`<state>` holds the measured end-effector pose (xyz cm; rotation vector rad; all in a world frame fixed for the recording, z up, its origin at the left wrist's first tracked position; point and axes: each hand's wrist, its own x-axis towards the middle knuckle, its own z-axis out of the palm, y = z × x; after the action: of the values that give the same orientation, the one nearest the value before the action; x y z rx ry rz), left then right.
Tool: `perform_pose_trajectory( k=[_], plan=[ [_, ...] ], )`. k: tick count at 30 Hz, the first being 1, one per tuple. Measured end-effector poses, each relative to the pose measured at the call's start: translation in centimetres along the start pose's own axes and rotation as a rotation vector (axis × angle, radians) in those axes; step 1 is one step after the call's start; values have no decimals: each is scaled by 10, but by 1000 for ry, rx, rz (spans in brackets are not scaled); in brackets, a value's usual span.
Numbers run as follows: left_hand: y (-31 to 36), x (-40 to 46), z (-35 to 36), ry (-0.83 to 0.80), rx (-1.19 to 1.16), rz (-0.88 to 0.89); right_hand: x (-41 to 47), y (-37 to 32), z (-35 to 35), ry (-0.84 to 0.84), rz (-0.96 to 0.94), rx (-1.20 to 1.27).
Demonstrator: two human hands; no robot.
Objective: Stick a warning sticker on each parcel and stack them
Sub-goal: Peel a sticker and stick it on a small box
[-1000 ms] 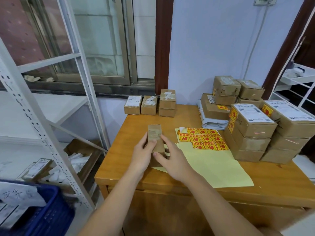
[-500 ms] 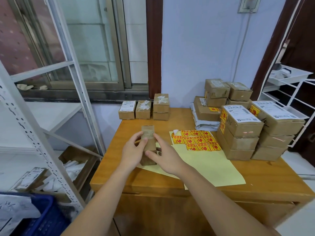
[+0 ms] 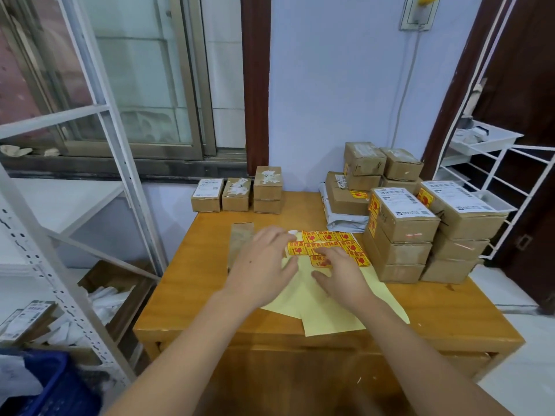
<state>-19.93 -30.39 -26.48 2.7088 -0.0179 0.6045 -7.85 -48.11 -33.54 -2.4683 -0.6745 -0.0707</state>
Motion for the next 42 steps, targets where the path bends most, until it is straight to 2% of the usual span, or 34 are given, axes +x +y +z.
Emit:
perform_pose_trajectory(
  k=[5,11,18,27,42],
  plan=[
    [27,12,45,-197,55,128,2,23,5,-7,-60,-138],
    [19,17,90,-368,119,12,1,28,11,121,-116,-274],
    [8,10,114,-300,89,3,13,29,10,89,-114,-343],
    [4,8,116,-281,62,6,11,40,19,246,-174,-208],
    [1,6,120,-278,22,-8,13,40,19,189,-146,-184]
  ],
)
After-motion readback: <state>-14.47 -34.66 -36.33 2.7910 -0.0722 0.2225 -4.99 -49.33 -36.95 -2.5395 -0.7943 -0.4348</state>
